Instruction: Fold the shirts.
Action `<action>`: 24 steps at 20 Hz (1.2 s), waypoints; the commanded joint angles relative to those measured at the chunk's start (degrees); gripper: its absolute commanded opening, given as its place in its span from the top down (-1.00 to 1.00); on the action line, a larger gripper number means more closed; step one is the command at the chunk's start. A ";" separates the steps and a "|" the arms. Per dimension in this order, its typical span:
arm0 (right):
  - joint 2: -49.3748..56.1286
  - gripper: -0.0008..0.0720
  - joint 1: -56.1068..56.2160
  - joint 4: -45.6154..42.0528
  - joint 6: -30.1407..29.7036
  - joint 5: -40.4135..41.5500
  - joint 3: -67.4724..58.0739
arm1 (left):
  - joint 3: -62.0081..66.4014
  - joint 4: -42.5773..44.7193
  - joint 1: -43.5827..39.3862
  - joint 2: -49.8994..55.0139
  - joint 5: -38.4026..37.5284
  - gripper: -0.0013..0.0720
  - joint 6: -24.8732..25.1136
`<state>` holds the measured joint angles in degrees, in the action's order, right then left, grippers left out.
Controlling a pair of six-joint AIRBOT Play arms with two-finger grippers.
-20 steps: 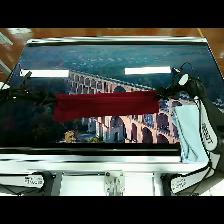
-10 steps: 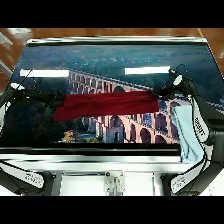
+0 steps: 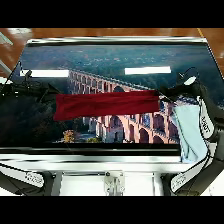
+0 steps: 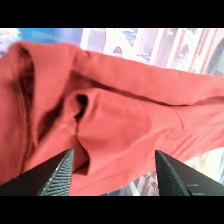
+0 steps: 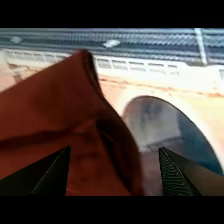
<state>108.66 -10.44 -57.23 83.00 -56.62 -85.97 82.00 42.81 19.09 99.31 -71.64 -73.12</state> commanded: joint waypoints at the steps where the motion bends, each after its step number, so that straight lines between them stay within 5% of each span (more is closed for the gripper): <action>1: 2.73 -0.86 0.68 7.91 -2.73 -0.55 0.04 | 0.22 -0.26 -0.70 -1.44 -1.62 -0.68 -0.02; 4: 3.87 -0.82 2.03 7.91 -1.84 -2.27 0.04 | 0.22 -0.44 -1.97 -2.40 -0.76 -0.36 0.24; 7: 3.76 -0.12 2.45 7.50 -4.26 -7.37 0.02 | 0.22 -0.83 -3.28 -3.19 0.52 -0.22 0.22; 9: 2.73 0.52 2.38 7.41 -7.32 -10.34 0.02 | 0.22 -2.73 -4.59 -3.32 0.52 0.28 0.46; 10: 1.66 0.79 2.27 7.41 -7.93 -11.04 0.02 | 0.22 -3.69 -5.68 -3.32 0.52 0.71 0.70; 11: -0.04 0.80 2.12 7.34 -8.07 -11.34 0.02 | 0.20 -4.57 -7.10 -3.32 0.74 0.87 2.19; 17: -15.47 0.80 2.08 7.30 -6.01 -13.44 0.02 | 0.15 -4.92 -22.64 -2.80 10.43 0.87 2.14; 24: -31.08 0.80 5.11 4.13 2.95 -23.87 0.02 | -4.63 -4.94 -43.32 -2.01 24.68 0.87 -1.95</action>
<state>83.24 -6.74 -51.16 82.28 -76.49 -85.91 79.26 37.87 -16.58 96.88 -54.83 -72.95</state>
